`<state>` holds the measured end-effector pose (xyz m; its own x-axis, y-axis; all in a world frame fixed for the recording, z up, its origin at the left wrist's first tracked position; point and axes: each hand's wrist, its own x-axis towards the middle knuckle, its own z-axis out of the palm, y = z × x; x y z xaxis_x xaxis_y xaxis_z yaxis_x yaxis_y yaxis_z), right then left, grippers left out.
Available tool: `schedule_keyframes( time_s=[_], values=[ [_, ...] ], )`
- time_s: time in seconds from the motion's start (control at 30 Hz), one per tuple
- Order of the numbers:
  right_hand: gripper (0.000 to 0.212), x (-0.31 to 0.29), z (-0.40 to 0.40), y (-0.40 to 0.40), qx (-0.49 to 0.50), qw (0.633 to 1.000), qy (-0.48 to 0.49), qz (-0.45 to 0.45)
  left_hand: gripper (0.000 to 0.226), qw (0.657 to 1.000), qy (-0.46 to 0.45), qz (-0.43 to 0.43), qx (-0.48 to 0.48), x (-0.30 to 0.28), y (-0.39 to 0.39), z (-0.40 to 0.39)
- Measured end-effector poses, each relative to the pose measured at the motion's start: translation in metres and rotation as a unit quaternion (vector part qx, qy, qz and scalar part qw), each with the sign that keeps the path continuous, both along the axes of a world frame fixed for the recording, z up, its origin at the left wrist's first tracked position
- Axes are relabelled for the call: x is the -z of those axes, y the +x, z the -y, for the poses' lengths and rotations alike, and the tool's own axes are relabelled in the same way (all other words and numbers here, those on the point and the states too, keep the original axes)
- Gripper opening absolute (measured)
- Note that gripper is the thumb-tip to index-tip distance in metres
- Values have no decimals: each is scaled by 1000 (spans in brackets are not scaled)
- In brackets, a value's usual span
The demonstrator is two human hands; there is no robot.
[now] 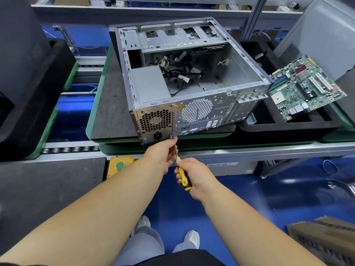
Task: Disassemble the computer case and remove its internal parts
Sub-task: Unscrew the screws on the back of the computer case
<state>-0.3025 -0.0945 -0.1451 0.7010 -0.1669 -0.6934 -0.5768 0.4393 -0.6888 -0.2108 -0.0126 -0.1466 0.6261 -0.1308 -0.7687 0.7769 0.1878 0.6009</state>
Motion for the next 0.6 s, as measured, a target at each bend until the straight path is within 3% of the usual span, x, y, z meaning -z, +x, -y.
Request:
schedule_keyframes(
  time_s=[0.2,0.3,0.4,0.5,0.6],
  values=[
    [17,0,2,-1,-31,996,-86,22,18,1000,16,17,14,3,4,1],
    [18,-6,6,1,-33,999,-35,15,19,999,4,31,20,4,4,0],
    [34,-11,8,1,-34,998,61,-10,9,999,-12,35,6,7,4,-3],
    [42,-9,10,-2,-46,996,76,-21,4,999,-26,36,-3,9,3,-5],
    [36,-8,10,-2,-28,996,80,-21,4,999,-33,36,-6,8,2,-4]
  ],
)
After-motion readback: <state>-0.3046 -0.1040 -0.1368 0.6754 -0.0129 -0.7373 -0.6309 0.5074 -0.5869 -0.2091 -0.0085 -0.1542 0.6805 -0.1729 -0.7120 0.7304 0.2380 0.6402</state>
